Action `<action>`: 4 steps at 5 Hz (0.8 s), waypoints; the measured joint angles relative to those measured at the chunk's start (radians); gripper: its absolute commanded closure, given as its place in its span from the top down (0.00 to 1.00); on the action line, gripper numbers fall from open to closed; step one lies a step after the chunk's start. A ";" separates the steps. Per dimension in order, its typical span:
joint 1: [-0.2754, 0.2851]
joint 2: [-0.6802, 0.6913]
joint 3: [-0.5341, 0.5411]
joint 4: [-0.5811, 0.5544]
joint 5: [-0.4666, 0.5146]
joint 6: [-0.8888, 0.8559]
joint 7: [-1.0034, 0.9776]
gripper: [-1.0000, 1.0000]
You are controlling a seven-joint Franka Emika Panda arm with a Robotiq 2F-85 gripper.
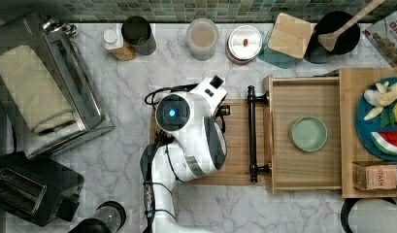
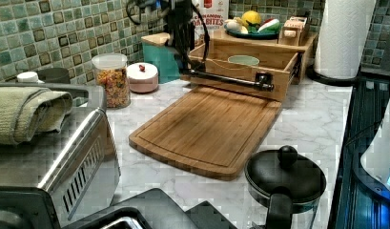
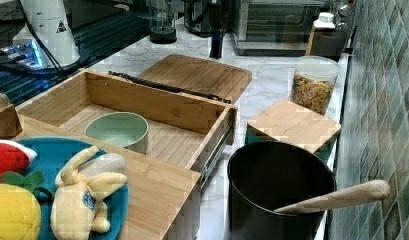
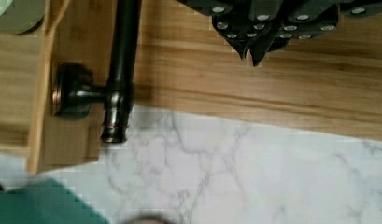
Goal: Close the drawer.
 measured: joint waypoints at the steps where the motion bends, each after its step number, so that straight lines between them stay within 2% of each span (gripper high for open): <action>1: -0.008 0.064 -0.001 -0.016 0.002 -0.012 0.007 0.00; 3: -0.012 0.068 -0.032 -0.105 0.002 0.051 0.007 0.00; 4: -0.038 0.067 -0.035 -0.109 0.018 0.053 -0.035 0.00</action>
